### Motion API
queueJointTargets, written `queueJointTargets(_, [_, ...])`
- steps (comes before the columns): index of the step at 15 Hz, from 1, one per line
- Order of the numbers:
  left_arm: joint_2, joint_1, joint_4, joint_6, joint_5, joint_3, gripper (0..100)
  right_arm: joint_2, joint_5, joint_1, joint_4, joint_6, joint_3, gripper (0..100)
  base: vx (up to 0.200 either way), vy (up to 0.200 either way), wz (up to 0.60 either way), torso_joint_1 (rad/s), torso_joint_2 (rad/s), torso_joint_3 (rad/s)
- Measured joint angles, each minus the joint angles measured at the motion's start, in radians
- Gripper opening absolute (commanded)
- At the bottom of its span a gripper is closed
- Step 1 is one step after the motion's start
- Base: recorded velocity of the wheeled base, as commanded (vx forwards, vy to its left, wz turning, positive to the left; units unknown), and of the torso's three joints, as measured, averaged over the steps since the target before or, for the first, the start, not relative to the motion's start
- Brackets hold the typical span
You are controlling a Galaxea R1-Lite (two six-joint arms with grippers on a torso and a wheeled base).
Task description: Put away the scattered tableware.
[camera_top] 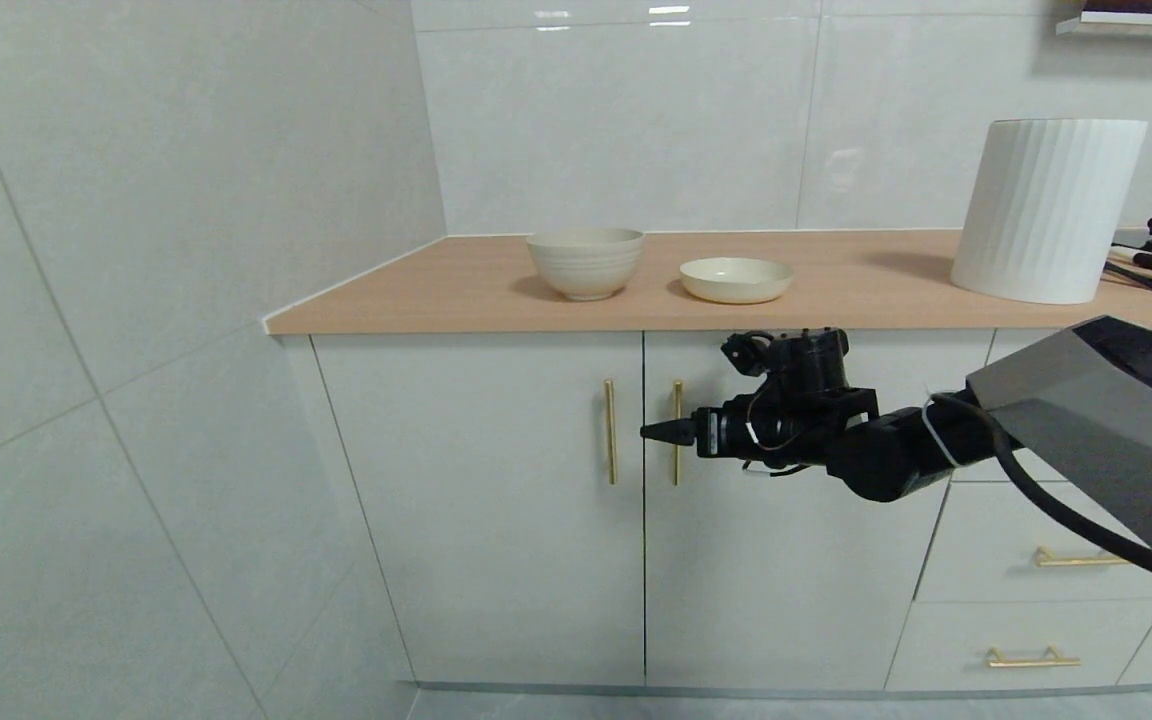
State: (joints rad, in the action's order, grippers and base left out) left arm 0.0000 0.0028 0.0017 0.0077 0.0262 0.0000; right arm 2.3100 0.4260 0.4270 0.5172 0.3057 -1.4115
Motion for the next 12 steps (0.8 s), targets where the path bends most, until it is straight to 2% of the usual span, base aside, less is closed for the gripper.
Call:
queueJointTargets(3, [0.0, 0.0, 0.0, 0.0, 0.0, 0.0, 100, 0.032, 0.0, 0.002, 0.068, 0.089, -0.019, 100, 0.0, 0.0, 0.0, 0.0, 0.0, 0.0])
queueJointTargets(12, [0.0, 0.0, 0.0, 0.0, 0.0, 0.0, 100, 0.087, -0.002, 0.028, 0.164, 0.162, -0.034, 100, 0.0, 0.0, 0.0, 0.0, 0.0, 0.0])
